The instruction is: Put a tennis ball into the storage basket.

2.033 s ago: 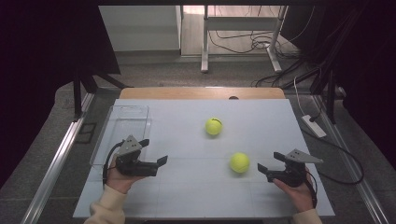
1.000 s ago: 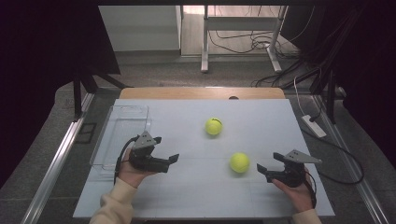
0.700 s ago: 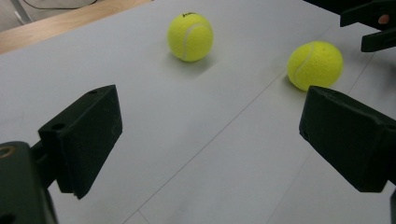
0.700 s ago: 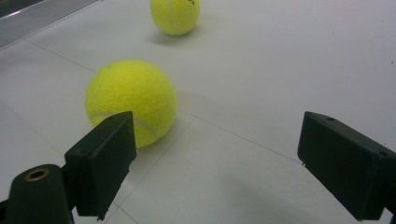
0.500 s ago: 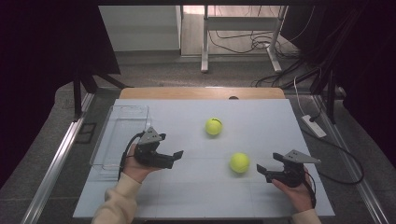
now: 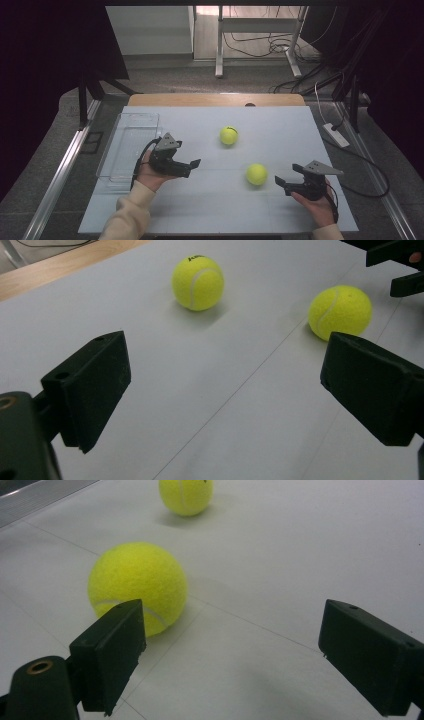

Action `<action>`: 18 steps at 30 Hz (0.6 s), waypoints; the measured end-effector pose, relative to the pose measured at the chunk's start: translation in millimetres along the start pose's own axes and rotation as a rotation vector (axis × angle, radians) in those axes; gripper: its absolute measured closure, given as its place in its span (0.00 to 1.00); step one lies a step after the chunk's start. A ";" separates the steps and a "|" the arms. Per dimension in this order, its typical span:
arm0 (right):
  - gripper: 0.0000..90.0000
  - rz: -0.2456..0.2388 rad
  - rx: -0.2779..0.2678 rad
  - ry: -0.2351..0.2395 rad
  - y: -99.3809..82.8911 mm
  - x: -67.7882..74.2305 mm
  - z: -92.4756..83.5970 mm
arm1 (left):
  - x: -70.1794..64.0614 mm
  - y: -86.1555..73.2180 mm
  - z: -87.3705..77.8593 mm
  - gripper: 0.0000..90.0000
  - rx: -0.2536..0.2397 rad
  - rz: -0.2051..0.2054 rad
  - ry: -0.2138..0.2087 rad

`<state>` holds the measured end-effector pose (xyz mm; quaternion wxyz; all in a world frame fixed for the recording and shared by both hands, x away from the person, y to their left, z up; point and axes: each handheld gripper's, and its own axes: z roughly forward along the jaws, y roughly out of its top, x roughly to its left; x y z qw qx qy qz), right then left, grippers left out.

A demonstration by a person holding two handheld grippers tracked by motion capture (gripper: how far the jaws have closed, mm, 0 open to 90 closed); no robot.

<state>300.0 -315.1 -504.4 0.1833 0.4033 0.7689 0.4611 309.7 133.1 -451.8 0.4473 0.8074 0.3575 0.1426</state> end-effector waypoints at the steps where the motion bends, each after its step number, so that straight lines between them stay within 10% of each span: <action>1: 0.13 0.000 0.000 0.000 0.0 -0.1 0.0 | 0.4 1.1 0.7 0.07 0.002 0.003 -0.002; 18: 0.13 0.000 0.006 -0.004 -0.5 0.0 0.9 | 0.6 11.8 9.0 0.07 0.011 0.023 -0.004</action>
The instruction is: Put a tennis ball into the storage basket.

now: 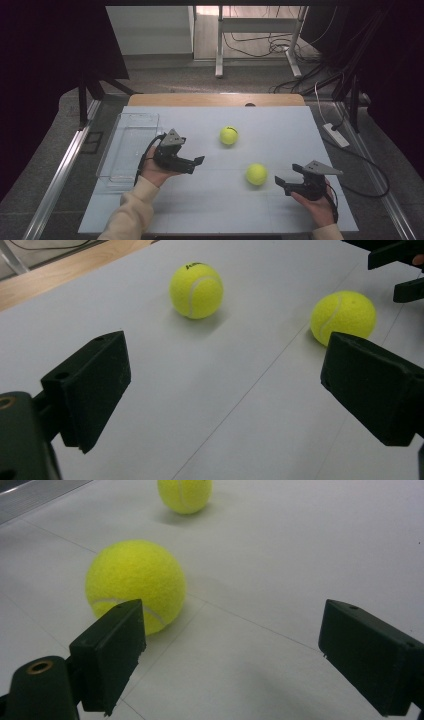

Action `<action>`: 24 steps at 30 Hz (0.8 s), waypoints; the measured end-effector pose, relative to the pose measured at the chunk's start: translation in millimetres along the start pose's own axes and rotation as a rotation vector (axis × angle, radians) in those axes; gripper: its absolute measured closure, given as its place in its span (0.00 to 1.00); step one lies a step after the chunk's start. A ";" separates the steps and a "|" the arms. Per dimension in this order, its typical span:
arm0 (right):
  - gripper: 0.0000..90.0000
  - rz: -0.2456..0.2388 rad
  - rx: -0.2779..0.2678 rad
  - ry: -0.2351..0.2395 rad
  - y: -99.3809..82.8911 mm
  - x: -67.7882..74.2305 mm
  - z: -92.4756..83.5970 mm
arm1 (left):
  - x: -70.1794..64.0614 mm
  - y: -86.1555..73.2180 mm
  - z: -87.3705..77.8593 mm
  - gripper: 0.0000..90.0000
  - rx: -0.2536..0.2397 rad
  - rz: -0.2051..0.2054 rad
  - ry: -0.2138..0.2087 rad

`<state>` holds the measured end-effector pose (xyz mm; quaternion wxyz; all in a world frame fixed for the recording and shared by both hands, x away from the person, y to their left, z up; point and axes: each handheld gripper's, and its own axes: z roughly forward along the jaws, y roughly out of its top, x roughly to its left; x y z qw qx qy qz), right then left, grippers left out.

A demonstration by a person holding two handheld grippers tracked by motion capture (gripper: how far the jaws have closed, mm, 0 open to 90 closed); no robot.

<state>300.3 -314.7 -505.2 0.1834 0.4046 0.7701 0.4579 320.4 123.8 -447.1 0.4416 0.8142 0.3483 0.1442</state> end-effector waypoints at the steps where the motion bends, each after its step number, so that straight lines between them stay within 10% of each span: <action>1: 0.13 0.000 0.000 0.000 0.0 0.0 0.0 | -0.1 0.7 0.4 0.07 0.000 -0.001 0.000; 24: 0.13 -0.003 0.003 -0.001 -0.4 -0.4 0.7 | 2.2 13.1 17.6 0.08 0.003 0.008 -0.019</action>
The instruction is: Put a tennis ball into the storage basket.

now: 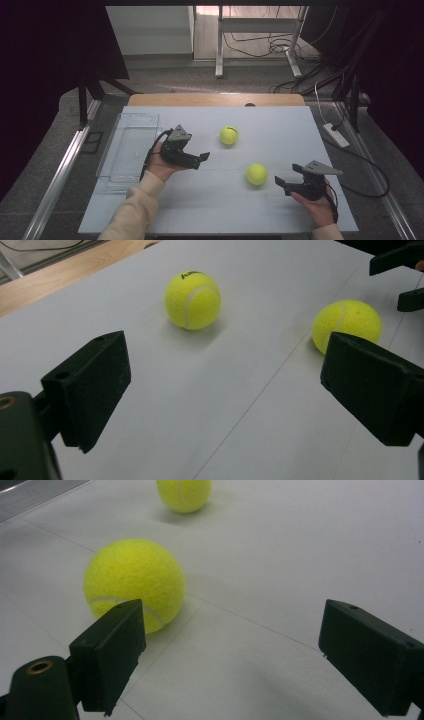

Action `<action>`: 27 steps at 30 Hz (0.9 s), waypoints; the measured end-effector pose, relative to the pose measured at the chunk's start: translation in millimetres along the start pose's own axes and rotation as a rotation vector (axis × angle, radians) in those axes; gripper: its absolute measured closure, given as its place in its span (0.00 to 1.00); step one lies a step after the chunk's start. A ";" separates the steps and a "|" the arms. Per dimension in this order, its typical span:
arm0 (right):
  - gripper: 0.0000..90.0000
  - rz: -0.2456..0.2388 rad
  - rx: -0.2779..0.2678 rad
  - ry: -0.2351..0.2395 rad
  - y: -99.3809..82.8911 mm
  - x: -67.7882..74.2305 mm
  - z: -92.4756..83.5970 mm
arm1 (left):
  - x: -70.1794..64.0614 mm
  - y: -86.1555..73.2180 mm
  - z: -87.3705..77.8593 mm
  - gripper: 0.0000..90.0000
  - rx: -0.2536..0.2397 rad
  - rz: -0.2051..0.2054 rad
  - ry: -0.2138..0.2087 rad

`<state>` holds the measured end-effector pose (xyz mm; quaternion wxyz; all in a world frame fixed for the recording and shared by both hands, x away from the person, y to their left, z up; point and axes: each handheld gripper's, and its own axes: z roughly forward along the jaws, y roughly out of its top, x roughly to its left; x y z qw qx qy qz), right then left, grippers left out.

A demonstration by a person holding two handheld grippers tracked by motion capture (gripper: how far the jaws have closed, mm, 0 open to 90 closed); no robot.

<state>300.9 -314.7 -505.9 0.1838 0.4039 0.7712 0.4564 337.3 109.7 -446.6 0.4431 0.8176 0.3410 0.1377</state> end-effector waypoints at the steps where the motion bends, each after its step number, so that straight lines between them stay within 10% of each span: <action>1: 0.13 0.000 0.000 0.000 0.0 0.0 0.0 | -0.1 0.8 0.8 0.08 0.001 0.002 0.001; 27: 0.13 0.001 0.001 -0.002 -0.2 -0.6 -0.1 | 0.7 18.4 16.4 0.08 0.008 0.022 -0.012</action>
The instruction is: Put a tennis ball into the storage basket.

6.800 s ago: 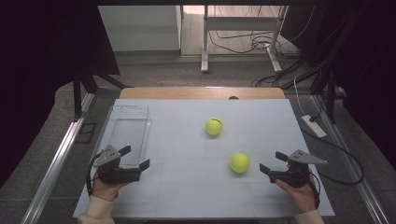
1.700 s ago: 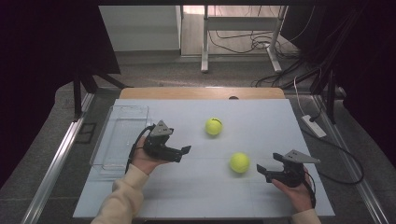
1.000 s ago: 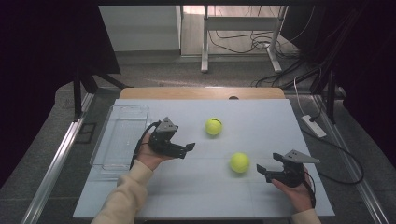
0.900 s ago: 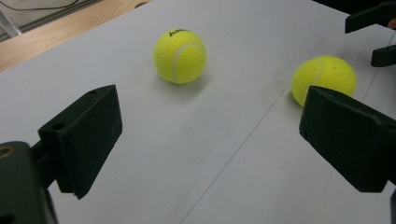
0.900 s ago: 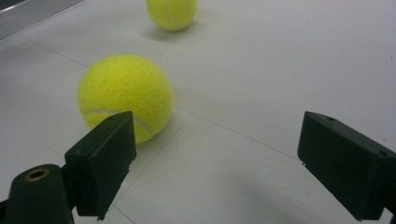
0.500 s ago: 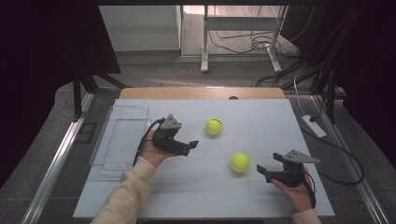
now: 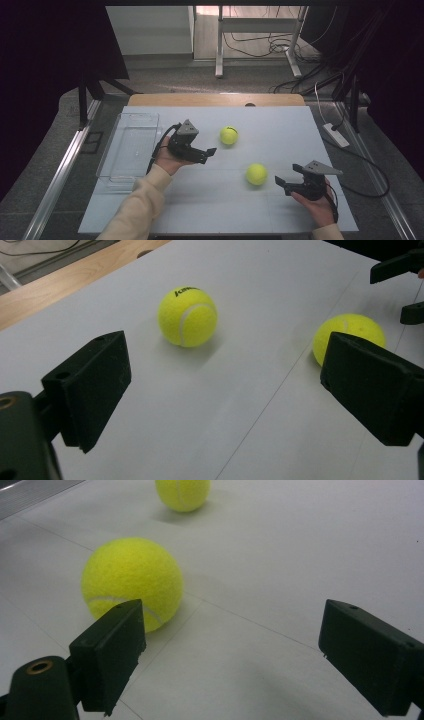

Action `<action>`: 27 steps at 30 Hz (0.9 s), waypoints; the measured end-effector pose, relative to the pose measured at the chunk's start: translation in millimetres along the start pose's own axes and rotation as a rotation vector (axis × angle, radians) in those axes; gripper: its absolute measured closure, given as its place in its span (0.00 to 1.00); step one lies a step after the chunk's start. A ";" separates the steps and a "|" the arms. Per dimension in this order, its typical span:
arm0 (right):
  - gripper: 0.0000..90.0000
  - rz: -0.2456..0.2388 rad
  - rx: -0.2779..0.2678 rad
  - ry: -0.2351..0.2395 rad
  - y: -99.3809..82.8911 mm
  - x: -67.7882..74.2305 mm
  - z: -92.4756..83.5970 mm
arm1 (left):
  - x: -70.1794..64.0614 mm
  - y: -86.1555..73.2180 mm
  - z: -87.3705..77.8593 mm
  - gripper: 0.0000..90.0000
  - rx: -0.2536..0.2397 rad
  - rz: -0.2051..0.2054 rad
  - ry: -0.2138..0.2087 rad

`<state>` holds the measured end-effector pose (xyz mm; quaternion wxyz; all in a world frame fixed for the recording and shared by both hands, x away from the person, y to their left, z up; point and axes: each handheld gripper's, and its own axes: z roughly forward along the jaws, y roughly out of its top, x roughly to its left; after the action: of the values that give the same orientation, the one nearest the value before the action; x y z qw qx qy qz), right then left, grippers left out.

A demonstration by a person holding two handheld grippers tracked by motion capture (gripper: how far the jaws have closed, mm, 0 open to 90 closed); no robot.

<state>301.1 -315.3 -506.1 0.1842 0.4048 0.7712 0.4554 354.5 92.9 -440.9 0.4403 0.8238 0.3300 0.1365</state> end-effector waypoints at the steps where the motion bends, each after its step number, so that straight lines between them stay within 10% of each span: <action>1: 0.13 -0.001 0.000 -0.001 -0.1 0.0 0.1 | 0.1 0.5 0.4 0.08 0.001 0.000 0.000; 27: 0.13 -0.002 0.003 -0.003 -0.3 -0.6 0.8 | 3.8 15.2 26.0 0.08 0.019 0.001 -0.018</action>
<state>301.9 -315.4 -506.8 0.1850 0.4049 0.7721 0.4535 377.2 72.9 -443.7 0.4356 0.8292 0.3268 0.1260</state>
